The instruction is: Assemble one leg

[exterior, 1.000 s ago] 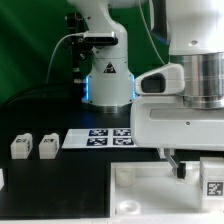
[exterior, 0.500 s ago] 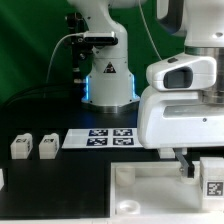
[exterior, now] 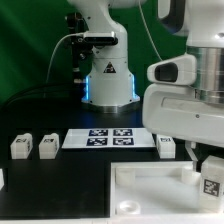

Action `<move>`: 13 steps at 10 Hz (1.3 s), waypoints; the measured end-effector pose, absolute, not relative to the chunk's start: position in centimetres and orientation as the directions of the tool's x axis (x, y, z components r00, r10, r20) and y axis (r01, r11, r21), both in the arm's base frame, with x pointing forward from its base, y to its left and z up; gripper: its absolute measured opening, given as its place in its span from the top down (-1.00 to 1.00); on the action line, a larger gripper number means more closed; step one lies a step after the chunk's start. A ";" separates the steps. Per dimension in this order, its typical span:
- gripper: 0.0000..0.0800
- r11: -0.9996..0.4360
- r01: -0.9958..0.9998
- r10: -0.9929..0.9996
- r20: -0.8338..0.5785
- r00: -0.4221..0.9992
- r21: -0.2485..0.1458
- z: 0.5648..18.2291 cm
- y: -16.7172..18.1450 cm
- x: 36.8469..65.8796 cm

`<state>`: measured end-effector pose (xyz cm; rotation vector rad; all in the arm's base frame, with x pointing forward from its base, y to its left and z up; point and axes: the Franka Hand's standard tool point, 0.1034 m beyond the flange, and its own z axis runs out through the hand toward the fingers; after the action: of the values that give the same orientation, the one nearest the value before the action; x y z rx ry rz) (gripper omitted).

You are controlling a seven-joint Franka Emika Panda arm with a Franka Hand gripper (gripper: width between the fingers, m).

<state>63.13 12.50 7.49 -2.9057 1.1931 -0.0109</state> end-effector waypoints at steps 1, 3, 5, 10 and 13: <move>0.27 -0.522 -0.853 -0.853 0.006 0.522 0.017 7.5 12.7 63.3; 0.27 -0.125 -0.992 -0.991 -0.057 0.124 0.007 7.4 12.2 63.5; 0.27 -0.031 -0.999 -0.998 -0.061 0.030 0.013 7.4 12.2 63.4; -0.31 -0.106 -0.994 -0.993 -0.056 0.105 0.007 7.3 12.3 63.2; -0.61 -0.539 -0.840 -0.841 -0.016 0.541 -0.065 6.8 11.8 62.6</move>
Offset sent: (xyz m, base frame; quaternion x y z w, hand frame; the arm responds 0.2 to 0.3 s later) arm 0.0210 -0.0041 0.0082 0.0505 -0.0441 0.2879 0.9553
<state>62.63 11.79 6.76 -2.7003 1.4746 -0.0257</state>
